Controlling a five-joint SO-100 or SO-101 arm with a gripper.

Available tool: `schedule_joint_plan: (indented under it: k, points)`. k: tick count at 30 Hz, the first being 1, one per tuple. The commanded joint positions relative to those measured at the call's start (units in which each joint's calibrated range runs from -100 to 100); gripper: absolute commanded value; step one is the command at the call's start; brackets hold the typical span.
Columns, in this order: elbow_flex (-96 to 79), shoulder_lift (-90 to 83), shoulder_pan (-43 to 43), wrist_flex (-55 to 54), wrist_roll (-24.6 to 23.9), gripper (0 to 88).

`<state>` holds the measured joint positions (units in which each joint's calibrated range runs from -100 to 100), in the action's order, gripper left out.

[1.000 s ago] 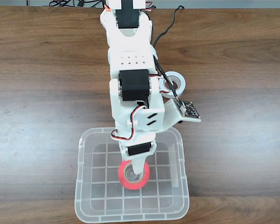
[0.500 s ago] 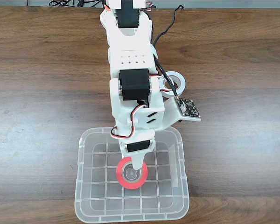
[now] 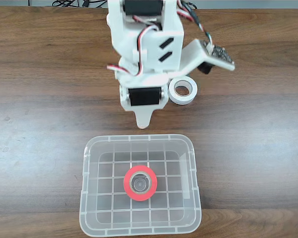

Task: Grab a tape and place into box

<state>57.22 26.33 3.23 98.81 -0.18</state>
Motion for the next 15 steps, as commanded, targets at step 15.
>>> schedule_joint_plan:
  k: [15]
  points:
    - [-45.88,-53.84,2.77,0.59,-0.13,1.3]
